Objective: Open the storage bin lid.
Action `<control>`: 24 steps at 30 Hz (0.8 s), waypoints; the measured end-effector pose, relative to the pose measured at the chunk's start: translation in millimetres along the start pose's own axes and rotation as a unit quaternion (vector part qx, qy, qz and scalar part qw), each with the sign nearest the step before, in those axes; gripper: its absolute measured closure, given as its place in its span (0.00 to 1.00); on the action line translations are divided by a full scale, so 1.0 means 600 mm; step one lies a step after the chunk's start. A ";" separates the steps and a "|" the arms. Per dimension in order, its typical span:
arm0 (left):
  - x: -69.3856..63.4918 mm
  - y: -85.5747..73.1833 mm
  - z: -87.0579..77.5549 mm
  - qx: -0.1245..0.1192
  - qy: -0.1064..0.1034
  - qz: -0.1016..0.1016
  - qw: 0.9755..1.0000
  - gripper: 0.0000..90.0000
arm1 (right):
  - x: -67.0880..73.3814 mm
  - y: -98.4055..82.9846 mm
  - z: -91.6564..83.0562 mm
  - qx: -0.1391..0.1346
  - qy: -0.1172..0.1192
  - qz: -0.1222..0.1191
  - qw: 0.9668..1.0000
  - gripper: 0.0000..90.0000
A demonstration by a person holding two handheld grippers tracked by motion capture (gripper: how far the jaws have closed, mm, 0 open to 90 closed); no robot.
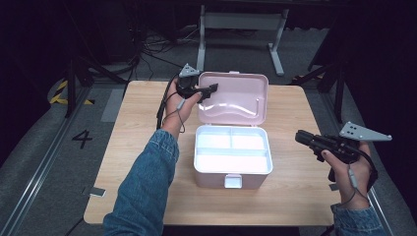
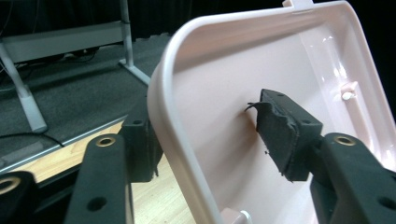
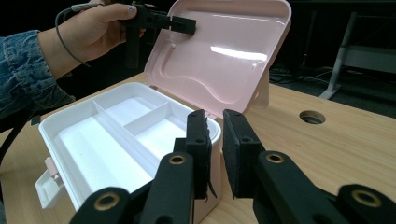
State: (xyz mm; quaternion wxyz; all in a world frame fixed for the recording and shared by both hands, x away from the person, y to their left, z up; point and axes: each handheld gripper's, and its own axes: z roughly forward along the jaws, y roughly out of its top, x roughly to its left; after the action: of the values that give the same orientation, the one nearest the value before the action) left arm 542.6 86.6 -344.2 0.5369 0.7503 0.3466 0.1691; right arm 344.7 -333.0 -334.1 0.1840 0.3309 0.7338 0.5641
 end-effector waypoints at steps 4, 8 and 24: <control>0.005 -0.004 0.006 0.008 0.000 -0.008 1.000 0.46 | -0.001 -0.001 0.000 0.005 0.000 0.001 1.000 0.90; 0.009 -0.008 0.011 0.014 -0.001 -0.014 1.000 0.46 | -0.003 -0.002 -0.001 0.006 0.000 0.004 1.000 0.89; 0.021 -0.024 0.026 0.041 0.010 -0.019 0.999 0.43 | -0.008 -0.007 0.002 0.012 0.000 0.005 1.000 0.89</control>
State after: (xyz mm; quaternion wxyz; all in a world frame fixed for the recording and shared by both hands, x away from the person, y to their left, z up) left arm 556.3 87.3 -364.5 0.5049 0.7635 0.3729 0.1520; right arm 347.6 -336.3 -339.0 0.1772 0.3366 0.7387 0.5565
